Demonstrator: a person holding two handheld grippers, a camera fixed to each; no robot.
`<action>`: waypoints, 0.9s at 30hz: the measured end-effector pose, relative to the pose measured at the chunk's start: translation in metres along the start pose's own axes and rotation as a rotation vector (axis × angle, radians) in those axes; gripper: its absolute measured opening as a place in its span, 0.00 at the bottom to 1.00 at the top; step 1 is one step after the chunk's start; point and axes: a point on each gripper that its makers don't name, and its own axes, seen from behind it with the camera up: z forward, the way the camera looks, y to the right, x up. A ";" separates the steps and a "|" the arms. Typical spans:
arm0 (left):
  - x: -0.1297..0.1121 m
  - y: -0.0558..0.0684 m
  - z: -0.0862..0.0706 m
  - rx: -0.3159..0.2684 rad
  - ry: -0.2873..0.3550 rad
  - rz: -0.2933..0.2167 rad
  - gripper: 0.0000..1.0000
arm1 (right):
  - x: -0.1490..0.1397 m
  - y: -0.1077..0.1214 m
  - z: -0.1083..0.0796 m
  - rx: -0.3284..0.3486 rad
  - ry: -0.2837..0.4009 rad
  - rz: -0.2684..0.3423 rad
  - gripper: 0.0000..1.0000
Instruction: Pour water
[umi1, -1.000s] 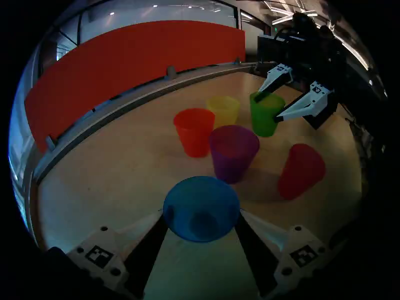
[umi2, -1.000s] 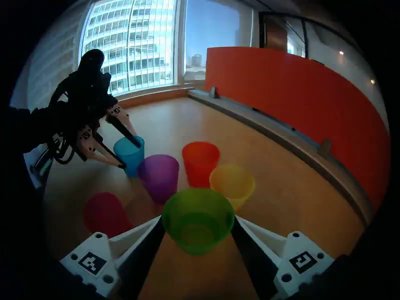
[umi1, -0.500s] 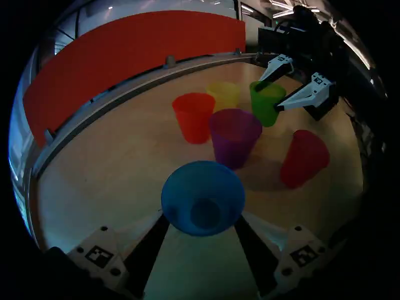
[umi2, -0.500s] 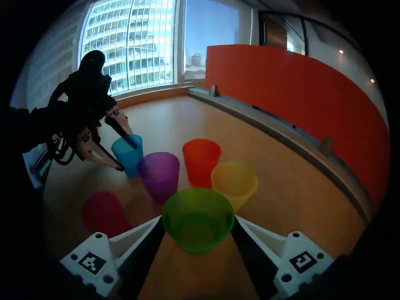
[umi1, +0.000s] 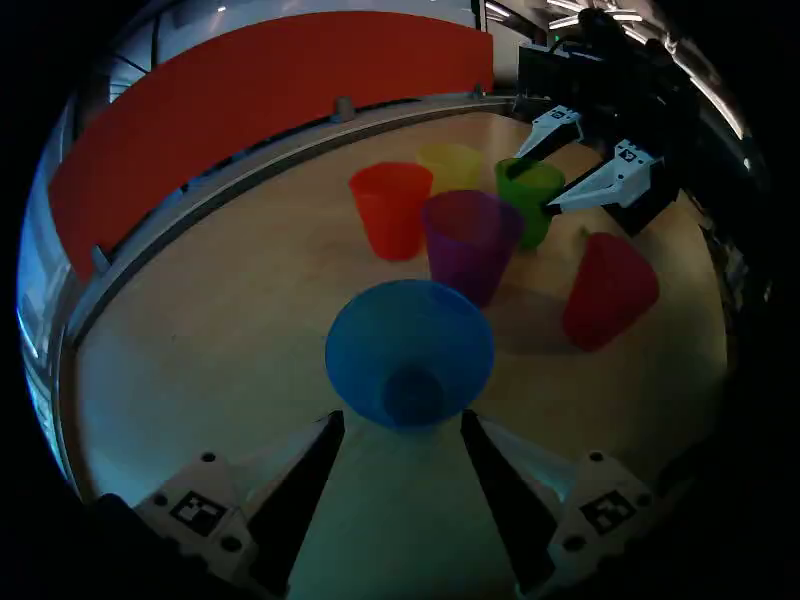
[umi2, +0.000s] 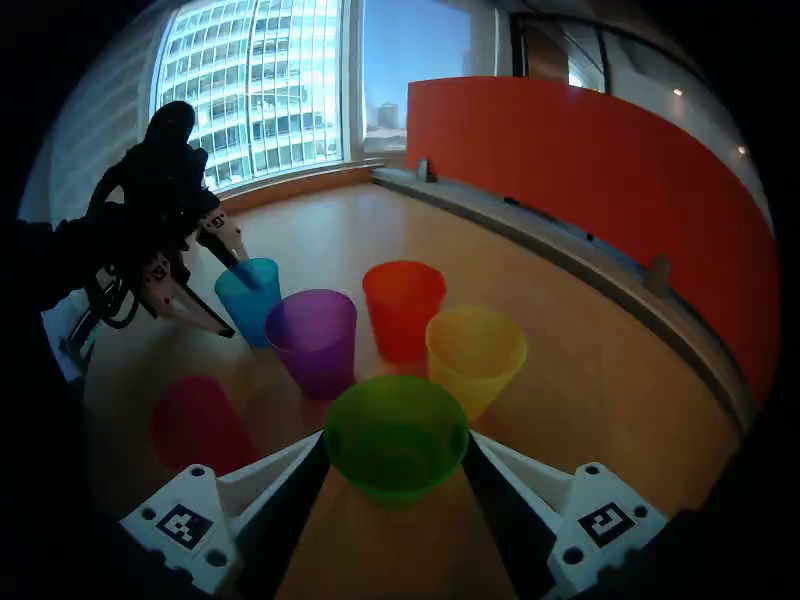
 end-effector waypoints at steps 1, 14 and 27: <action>-0.002 0.000 -0.001 -0.001 -0.003 0.000 0.86 | 0.000 -0.001 0.001 0.000 0.000 0.000 0.91; -0.010 0.005 -0.008 -0.004 -0.012 0.000 0.86 | -0.005 -0.004 0.000 -0.010 0.002 -0.010 0.93; -0.014 0.001 -0.019 0.022 -0.002 -0.023 0.87 | -0.014 -0.004 -0.013 -0.032 0.009 0.032 1.00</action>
